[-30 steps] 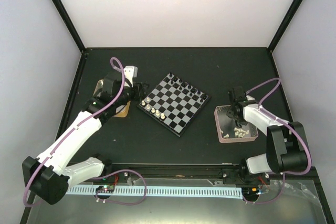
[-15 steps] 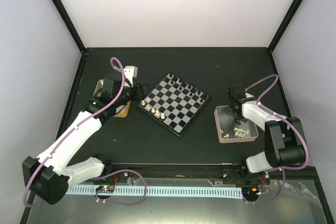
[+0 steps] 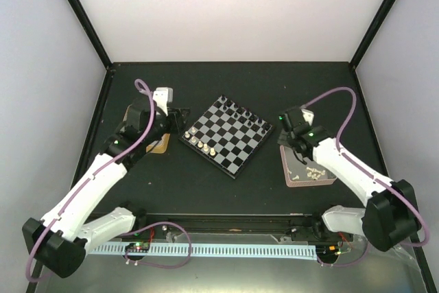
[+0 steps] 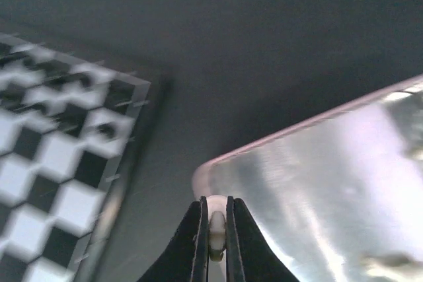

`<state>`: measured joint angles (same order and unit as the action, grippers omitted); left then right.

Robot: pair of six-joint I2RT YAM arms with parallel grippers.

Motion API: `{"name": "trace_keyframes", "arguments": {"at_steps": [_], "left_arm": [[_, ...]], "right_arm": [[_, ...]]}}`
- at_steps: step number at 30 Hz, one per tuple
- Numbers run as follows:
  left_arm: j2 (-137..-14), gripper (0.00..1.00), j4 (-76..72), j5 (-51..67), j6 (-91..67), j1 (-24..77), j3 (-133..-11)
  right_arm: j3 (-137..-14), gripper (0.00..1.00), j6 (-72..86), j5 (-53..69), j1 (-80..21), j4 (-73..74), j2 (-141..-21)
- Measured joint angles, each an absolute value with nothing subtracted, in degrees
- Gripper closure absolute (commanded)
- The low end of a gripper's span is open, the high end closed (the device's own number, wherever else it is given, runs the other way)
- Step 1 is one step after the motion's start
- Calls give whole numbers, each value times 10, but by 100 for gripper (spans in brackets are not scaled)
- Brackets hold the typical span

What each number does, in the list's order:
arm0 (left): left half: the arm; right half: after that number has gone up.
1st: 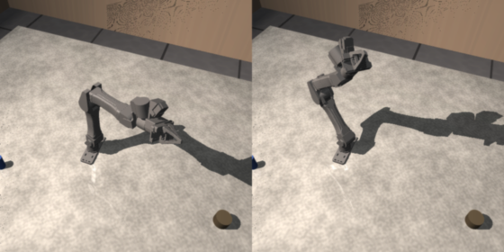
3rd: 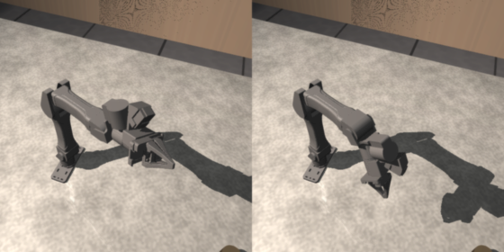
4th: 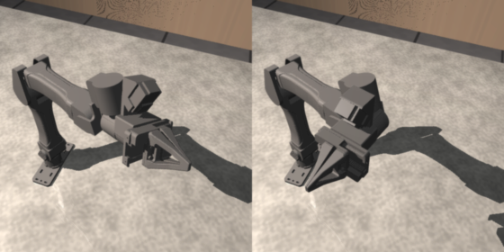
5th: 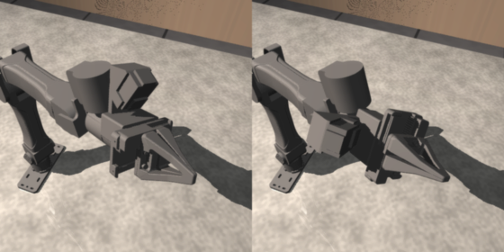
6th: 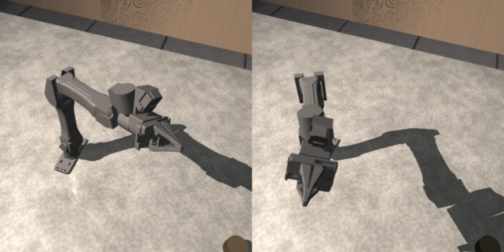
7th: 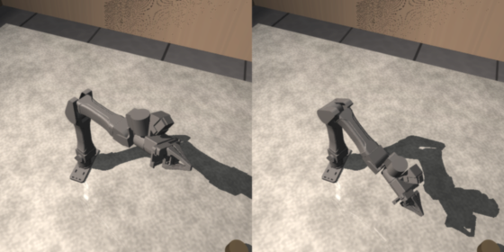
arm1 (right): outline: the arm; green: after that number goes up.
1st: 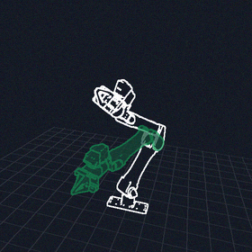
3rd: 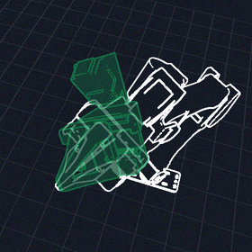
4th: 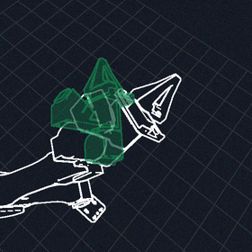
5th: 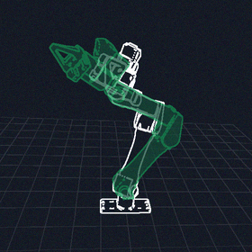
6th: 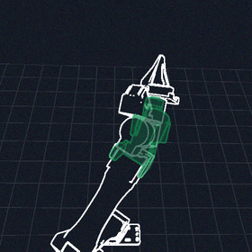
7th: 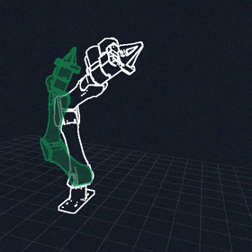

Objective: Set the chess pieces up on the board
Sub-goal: Pick up the chess piece from the storage box, then place the chess piece on the chessboard.

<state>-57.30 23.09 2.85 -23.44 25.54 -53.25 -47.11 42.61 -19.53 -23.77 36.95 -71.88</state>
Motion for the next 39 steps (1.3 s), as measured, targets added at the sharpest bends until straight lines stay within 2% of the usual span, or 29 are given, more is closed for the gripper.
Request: {"name": "trace_keyframes", "arguments": {"at_steps": [4,8,11,16,26,35,39], "left_arm": [[-524,47,225,11,-241,255,-510],[-477,45,216,-5,-243,255,-488],[-439,38,200,-12,-243,255,-468],[-397,35,171,-14,-247,255,-447],[-395,35,148,-8,-251,255,-444],[-395,34,145,-8,-251,255,-442],[-396,34,145,-8,-251,255,-437]], "right_arm": [[-526,99,447,-201,-358,379,-719],[-583,99,454,-211,-457,378,-780],[-599,99,451,-214,-516,363,-833],[-606,99,437,-201,-578,347,-897],[-631,99,423,-157,-608,336,-984],[-643,97,421,-143,-608,335,-1010],[-651,93,421,-143,-608,334,-1018]]}}
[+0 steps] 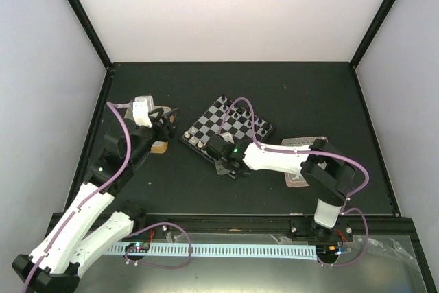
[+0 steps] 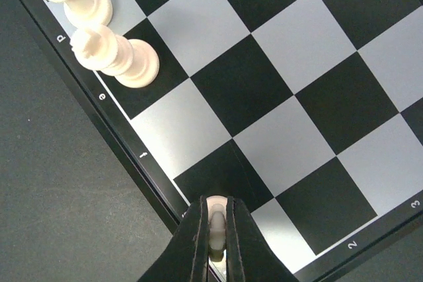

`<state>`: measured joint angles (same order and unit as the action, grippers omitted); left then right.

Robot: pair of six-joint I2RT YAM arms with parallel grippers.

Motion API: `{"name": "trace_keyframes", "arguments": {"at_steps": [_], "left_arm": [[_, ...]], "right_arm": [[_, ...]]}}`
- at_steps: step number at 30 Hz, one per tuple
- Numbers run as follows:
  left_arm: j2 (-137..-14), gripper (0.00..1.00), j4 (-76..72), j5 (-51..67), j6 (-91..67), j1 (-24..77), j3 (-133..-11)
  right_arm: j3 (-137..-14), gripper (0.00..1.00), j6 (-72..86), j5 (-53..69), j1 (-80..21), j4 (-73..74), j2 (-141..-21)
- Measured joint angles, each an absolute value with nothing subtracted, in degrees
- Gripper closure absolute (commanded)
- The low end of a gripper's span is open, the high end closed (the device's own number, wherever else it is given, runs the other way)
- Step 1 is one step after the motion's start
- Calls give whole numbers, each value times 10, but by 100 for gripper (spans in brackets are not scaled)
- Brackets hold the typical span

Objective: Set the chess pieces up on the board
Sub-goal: Place the chess piece on the chessboard.

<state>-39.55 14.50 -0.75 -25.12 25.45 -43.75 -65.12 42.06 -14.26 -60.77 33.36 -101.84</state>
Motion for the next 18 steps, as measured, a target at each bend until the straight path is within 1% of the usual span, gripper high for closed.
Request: {"name": "trace_keyframes", "arguments": {"at_steps": [3,14,18], "left_arm": [[-396,34,145,-8,-251,255,-437],[-397,34,145,-8,-251,255,-436],[-397,34,145,-8,-251,255,-435]], "right_arm": [[-656,92,419,-144,-608,333,-1023],[-656,92,414,-151,-608,325,-1027],[-658,90,412,-160,-608,321,-1031]]}}
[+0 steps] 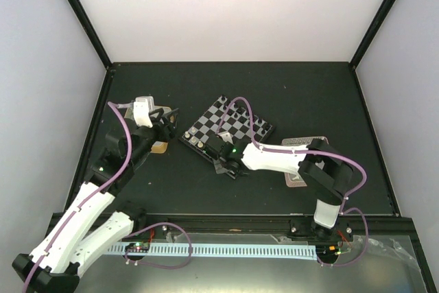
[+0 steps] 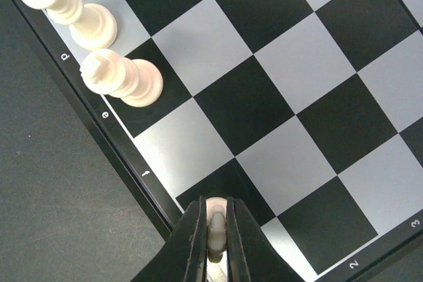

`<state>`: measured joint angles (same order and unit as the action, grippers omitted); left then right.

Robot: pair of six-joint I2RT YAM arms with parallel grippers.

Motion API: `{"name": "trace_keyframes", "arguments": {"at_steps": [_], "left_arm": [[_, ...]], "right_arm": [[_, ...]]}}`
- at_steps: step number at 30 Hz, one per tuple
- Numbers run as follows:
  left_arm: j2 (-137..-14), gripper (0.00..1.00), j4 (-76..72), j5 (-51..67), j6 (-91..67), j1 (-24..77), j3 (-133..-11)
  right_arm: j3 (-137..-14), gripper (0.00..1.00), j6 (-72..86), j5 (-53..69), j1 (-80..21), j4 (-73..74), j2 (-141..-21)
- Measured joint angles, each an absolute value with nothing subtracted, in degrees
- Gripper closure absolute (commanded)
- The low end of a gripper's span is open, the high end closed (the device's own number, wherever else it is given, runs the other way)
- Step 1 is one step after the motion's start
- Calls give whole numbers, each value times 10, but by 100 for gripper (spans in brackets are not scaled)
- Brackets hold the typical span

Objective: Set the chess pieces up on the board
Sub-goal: Place the chess piece on the chessboard, then pick up the chess piece from the storage box.

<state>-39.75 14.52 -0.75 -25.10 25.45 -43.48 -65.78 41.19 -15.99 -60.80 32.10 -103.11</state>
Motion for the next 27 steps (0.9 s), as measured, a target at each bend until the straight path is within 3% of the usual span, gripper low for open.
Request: {"name": "trace_keyframes", "arguments": {"at_steps": [3,6,10,20,27], "left_arm": [[-397,34,145,-8,-251,255,-434],[-397,34,145,-7,-251,255,-434],[-397,34,145,-7,-251,255,-434],[-383,34,145,-7,-234,255,-442],[-378,34,142,15,-200,254,-460]], "right_arm": [[-659,79,412,-164,-608,320,-1032],[-659,58,406,-163,-608,322,-1032],[-652,49,411,-161,-607,318,-1014],[-607,43,434,-190,-547,321,-815],[-472,45,467,-243,-355,363,-662]]}}
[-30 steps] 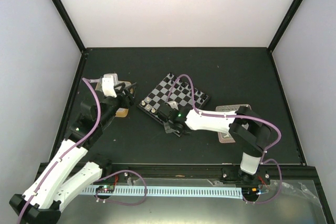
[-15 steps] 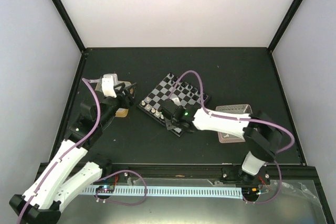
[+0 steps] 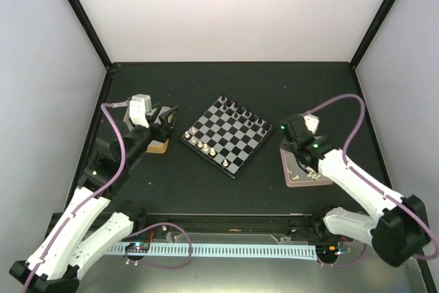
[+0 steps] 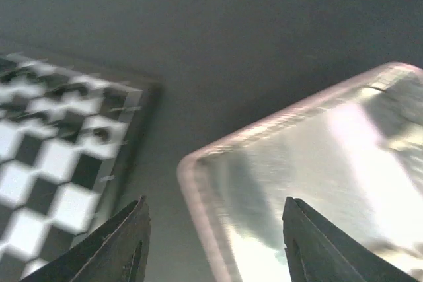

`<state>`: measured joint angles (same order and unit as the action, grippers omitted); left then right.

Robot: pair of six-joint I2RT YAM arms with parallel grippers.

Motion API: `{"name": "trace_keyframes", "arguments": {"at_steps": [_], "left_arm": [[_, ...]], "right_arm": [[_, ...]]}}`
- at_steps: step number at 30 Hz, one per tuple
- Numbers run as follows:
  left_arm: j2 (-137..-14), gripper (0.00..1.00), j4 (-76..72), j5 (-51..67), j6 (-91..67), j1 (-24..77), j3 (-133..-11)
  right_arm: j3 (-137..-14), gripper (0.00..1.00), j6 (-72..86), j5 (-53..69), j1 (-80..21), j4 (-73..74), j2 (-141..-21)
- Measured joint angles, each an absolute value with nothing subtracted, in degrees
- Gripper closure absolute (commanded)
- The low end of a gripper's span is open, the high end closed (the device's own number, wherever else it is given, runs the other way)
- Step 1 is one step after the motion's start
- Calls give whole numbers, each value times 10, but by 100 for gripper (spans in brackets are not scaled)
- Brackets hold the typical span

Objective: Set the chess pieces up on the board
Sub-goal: Pick up the chess piece from the storage box.

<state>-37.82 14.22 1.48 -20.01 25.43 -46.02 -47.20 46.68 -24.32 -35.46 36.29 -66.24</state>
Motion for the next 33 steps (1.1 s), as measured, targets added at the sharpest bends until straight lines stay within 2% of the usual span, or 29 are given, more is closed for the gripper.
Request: {"name": "trace_keyframes", "arguments": {"at_steps": [5,9,13,20,27,33], "left_arm": [[-371,33,138,27,-195,255,-459],[-366,33,131,29,-195,254,-455],[-362,33,131,29,-195,254,-451],[-360,33,132,28,-195,252,-448],[-357,33,132,28,-195,252,-447],[-356,33,132,28,-195,252,-447]], "right_arm": [[-390,53,476,-250,-222,387,-605],[-349,63,488,-244,-135,381,-608],[-333,64,507,-232,-69,354,-661],[-371,64,568,-231,-60,312,-783],[-386,64,617,-251,-60,296,-818],[-402,73,646,-262,-60,296,-849]]}}
